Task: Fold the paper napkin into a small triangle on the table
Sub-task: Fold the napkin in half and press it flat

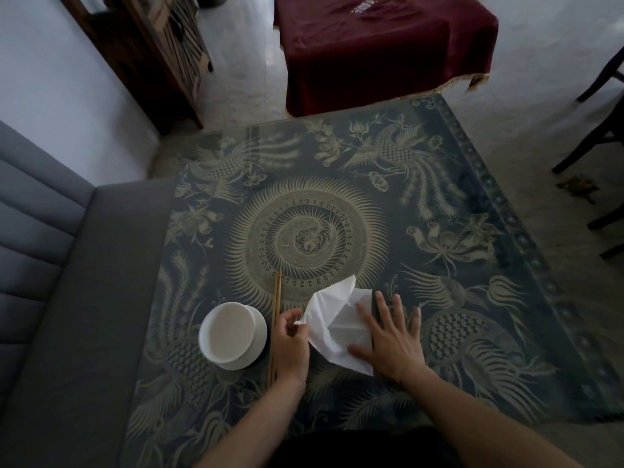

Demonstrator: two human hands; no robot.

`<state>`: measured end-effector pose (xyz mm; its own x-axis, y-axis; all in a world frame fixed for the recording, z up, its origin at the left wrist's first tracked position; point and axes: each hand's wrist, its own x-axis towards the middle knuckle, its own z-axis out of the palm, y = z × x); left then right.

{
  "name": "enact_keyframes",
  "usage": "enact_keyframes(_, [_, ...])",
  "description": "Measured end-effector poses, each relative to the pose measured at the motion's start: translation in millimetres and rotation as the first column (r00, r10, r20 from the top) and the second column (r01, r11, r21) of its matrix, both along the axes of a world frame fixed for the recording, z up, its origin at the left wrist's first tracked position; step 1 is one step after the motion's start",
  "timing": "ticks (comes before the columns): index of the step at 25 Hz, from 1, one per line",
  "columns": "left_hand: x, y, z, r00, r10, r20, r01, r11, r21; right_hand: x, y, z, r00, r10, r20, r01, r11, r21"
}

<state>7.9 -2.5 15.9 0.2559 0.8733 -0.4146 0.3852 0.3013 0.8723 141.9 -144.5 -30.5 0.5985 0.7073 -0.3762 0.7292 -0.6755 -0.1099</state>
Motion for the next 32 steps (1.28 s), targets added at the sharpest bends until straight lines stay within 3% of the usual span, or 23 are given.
enact_keyframes(8, [10.5, -16.4, -13.0, 0.944, -0.268, -0.193, 0.274, 0.962, 0.004, 35.0, -49.7, 3.4, 0.986, -0.154, 0.058, 0.159, 0.983, -0.093])
enact_keyframes(16, [-1.8, -17.6, -23.5, 0.676, -0.532, -0.51, 0.625, 0.78, 0.016, 50.3, -69.3, 12.5, 0.994, -0.072, 0.084, 0.084, 0.985, -0.149])
enact_keyframes(19, [-3.5, -17.0, -21.9, 0.552, -0.53, -0.644, 0.723, 0.689, 0.052, 56.9, -73.0, 16.4, 0.998, -0.035, 0.059, 0.043, 0.989, -0.14])
enact_keyframes(21, [-1.7, -14.9, -19.2, 0.575, -0.458, -0.678, 0.741, 0.642, 0.195, 56.5, -72.9, 20.0, 0.998, -0.004, 0.067, 0.011, 0.994, -0.105])
enact_keyframes(22, [2.4, -13.1, -17.8, 0.608, -0.442, -0.659, 0.753, 0.584, 0.304, 54.1, -70.6, 21.3, 0.997, 0.011, 0.08, -0.005, 0.997, -0.071])
enact_keyframes(24, [19.1, -13.4, -17.6, 0.614, -0.481, -0.626, 0.789, 0.349, 0.506, 43.8, -60.8, 22.4, 0.996, 0.037, 0.079, -0.037, 0.999, -0.008])
enact_keyframes(27, [53.0, -23.0, -25.4, 0.439, -0.595, -0.673, 0.83, -0.018, 0.557, 19.3, -38.6, 15.7, 0.998, 0.05, 0.039, -0.053, 0.996, 0.078])
enact_keyframes(30, [67.6, -30.9, -43.3, 0.244, -0.642, -0.727, 0.895, -0.139, 0.423, 7.0, -26.9, 7.1, 0.995, 0.083, 0.054, -0.088, 0.991, 0.1])
enact_keyframes(32, [65.9, -28.0, -55.4, 0.187, -0.632, -0.752, 0.913, -0.17, 0.37, 8.0, -26.4, 3.4, 0.996, 0.08, 0.045, -0.085, 0.99, 0.11])
